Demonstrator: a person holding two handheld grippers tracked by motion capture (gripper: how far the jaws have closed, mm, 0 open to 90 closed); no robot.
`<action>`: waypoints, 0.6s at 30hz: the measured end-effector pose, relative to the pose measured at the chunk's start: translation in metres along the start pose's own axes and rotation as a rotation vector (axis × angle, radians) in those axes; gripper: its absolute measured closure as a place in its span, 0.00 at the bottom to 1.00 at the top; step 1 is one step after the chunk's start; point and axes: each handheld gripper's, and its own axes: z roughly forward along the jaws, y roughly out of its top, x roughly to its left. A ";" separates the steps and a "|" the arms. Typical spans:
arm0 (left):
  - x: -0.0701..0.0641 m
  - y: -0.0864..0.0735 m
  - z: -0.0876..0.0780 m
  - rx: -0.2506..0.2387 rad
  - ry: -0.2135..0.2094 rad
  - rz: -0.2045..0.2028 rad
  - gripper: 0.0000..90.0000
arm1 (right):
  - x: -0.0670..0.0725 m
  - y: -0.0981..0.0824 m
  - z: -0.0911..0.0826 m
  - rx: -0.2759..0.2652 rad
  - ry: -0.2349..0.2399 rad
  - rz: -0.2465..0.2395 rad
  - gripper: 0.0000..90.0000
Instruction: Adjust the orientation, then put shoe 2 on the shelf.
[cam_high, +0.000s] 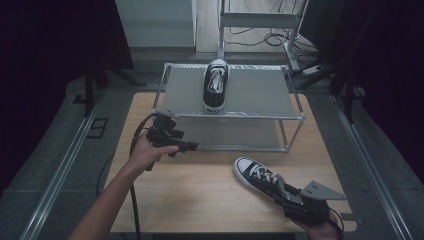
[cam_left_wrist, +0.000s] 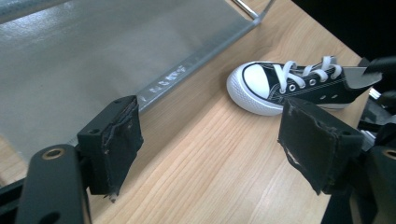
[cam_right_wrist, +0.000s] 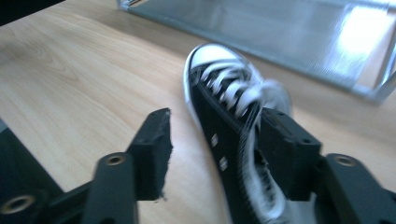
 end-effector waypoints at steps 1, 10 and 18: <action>-0.001 0.000 0.000 0.001 0.007 0.003 0.24 | -0.002 0.005 0.000 0.005 -0.005 -0.011 0.44; -0.004 -0.001 0.001 -0.001 0.029 0.014 0.23 | -0.023 0.034 0.014 0.091 0.044 -0.053 0.31; -0.011 -0.017 0.001 -0.025 0.032 0.000 0.23 | -0.030 0.049 0.038 0.197 0.065 -0.074 0.30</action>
